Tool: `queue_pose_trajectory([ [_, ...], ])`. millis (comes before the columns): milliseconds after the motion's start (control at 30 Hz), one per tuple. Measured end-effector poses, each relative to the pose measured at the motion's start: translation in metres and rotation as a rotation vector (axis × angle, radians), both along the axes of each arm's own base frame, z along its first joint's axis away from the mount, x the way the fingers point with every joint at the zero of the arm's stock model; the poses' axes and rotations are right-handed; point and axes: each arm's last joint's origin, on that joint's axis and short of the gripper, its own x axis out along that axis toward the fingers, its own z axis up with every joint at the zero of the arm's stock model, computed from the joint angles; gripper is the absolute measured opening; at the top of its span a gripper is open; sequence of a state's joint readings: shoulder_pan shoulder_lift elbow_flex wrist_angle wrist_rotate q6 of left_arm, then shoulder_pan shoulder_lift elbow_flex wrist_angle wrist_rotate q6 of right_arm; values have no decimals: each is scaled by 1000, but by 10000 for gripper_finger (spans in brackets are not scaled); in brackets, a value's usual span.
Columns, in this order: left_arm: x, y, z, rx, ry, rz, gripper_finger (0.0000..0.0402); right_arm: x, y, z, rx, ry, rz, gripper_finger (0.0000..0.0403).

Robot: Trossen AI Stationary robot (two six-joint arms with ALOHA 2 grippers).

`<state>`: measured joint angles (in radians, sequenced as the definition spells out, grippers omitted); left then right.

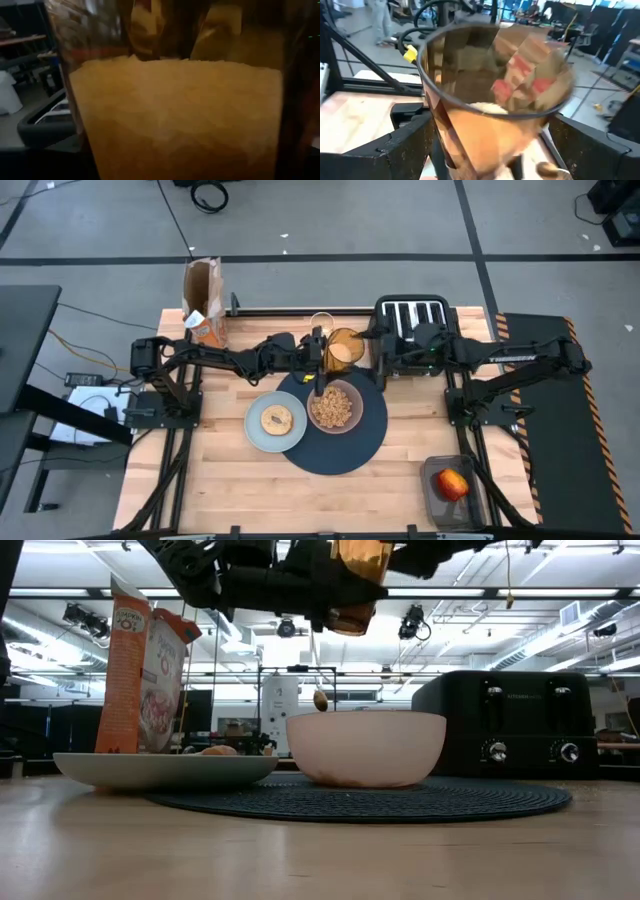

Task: Arrange a breakfast setting
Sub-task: Put the yellow cup on the top right of the orange bowl

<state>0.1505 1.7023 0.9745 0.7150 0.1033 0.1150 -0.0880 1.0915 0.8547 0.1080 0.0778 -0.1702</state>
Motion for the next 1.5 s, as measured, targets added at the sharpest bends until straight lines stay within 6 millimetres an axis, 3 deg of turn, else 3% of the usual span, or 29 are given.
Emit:
queue_pose_trajectory([
  [200, -2, 6, -10, -20, 103, 27, 319, -26, 5, 20, -27, 25, -15, 393],
  [333, -4, 13, -20, -27, 206, 112, 319, -29, 10, 40, -37, 94, 7, 387],
  [500, -6, 20, -22, -30, 222, 148, 319, -7, 14, 54, -51, 274, 40, 370],
  [733, -7, 22, -25, -17, 265, 159, 319, 40, 9, 50, -58, 543, 10, 327],
  [1000, -8, 21, -29, -2, 305, 187, 319, 66, 8, 46, -34, 700, 38, 253],
  [1500, -8, 21, -28, -1, 299, 187, 319, 66, 8, 42, -22, 775, 47, 61],
])
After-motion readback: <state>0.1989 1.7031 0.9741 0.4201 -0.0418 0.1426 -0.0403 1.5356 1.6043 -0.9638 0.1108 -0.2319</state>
